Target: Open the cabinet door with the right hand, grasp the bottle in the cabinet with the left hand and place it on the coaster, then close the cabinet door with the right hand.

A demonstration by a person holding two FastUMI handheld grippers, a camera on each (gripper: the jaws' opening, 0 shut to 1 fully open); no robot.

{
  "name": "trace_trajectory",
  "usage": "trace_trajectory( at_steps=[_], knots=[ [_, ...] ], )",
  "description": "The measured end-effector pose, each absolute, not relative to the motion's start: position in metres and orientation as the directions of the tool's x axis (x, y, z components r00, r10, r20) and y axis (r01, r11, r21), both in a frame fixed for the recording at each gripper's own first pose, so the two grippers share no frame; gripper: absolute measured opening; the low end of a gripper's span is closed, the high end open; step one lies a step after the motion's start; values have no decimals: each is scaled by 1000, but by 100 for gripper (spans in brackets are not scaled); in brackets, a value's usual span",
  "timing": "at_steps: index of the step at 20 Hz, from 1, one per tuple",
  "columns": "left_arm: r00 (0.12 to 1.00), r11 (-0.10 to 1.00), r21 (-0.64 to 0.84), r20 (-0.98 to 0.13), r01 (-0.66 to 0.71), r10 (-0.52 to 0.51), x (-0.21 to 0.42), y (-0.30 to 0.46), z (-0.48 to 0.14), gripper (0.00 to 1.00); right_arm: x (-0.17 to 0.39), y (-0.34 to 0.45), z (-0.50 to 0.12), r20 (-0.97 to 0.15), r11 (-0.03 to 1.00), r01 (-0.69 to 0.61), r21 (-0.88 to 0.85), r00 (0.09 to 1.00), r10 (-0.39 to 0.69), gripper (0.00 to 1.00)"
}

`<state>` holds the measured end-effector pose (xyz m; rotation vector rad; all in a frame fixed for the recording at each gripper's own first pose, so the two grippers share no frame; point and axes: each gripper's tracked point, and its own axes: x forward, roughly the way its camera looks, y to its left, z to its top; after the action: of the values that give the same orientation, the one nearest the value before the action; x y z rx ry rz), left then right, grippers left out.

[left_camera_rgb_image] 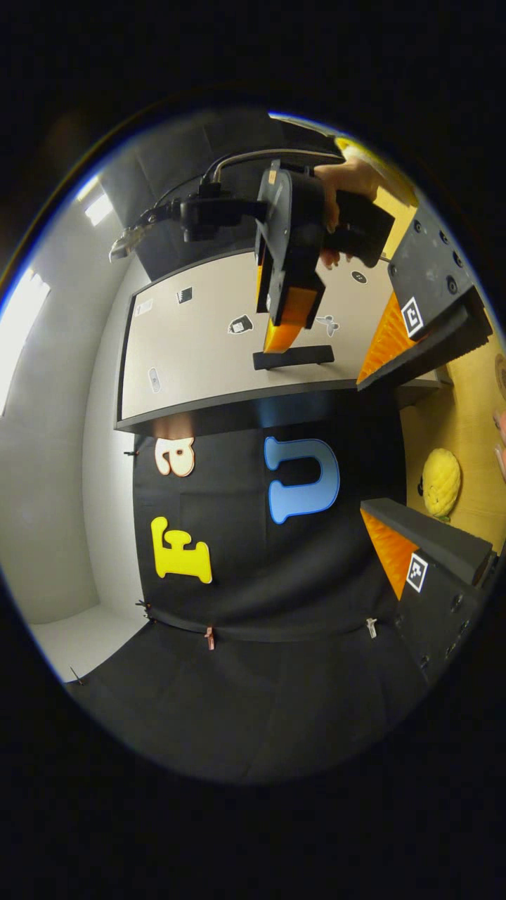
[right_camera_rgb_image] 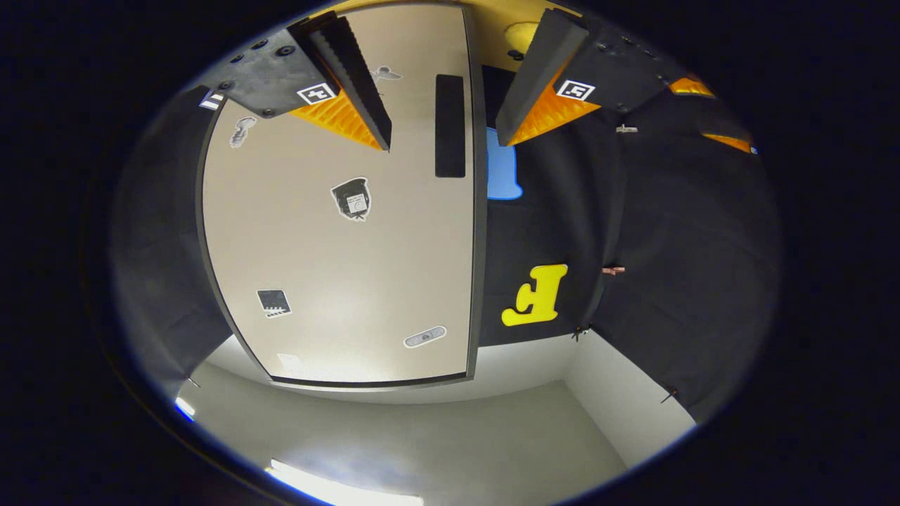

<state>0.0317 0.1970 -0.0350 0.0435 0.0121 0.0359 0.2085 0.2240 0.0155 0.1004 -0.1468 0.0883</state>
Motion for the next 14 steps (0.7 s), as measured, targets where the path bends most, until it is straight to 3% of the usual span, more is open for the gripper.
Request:
trace_trajectory(
  at_steps=[5, 14],
  knots=[
    [999, 1000, -16, -46, -9, 8, 41, 202, -52, 95, 241, 221, 17, 186, 994, -27, 102, 983, 8, 97],
    [997, 999, -41, -73, -17, 14, 58, 219, -70, 96, 268, 239, -31, 52, 998, -16, 60, 999, 13, 97]
  ],
)
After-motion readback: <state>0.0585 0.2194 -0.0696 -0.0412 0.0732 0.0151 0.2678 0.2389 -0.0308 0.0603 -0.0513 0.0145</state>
